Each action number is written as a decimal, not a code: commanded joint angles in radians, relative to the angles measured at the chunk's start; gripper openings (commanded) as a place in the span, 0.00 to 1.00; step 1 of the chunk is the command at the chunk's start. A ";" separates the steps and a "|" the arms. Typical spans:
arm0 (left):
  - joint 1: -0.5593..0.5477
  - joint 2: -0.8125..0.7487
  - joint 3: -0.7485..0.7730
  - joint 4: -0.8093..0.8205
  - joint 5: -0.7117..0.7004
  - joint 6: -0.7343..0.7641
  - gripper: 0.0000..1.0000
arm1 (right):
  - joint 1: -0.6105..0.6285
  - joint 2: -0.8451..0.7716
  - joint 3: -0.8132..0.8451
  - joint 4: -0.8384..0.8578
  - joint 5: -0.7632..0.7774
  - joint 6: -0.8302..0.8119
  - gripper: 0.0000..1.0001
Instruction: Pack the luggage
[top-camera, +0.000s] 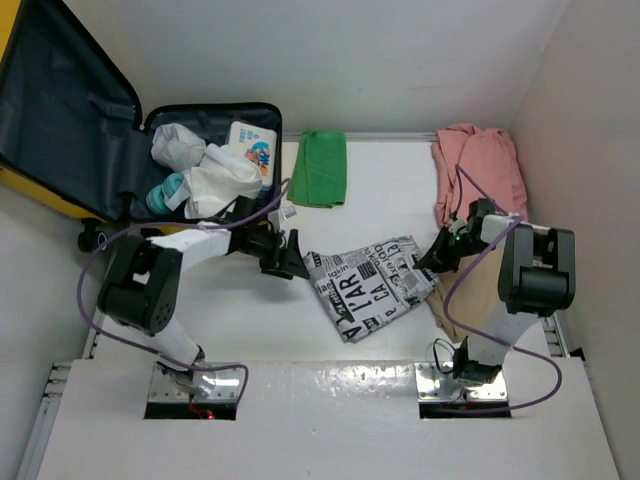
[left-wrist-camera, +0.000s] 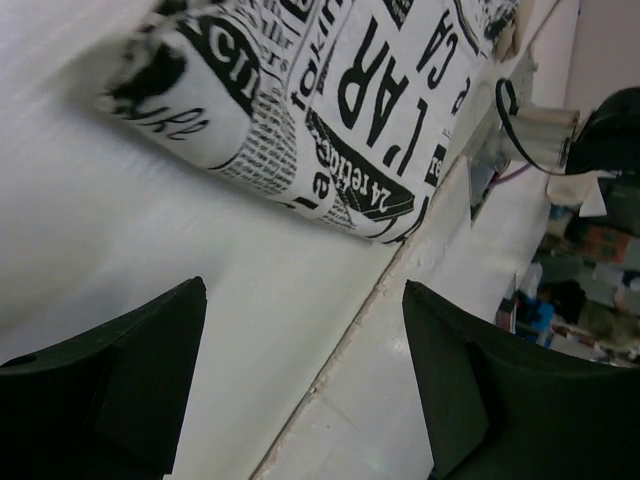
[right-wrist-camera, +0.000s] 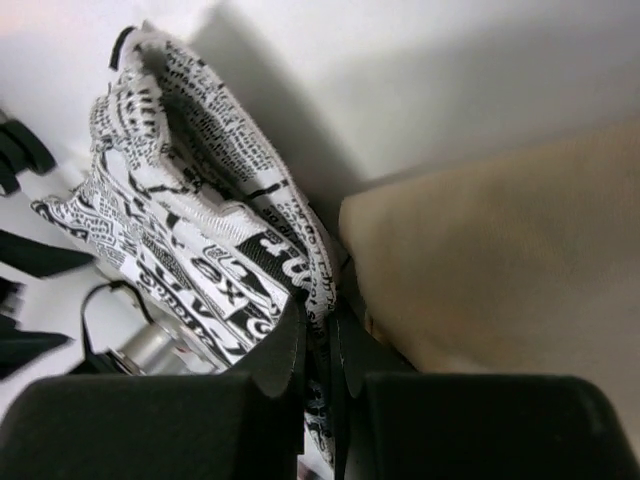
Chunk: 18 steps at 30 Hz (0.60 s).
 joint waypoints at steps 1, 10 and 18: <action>-0.053 0.024 0.028 0.012 0.085 -0.008 0.81 | 0.034 -0.068 -0.055 0.126 0.001 0.190 0.00; -0.199 0.091 -0.008 0.167 -0.099 -0.188 0.81 | 0.056 -0.106 -0.118 0.186 0.107 0.357 0.00; -0.204 0.124 0.015 0.043 -0.254 -0.206 0.76 | 0.016 -0.223 -0.155 0.145 0.173 0.344 0.00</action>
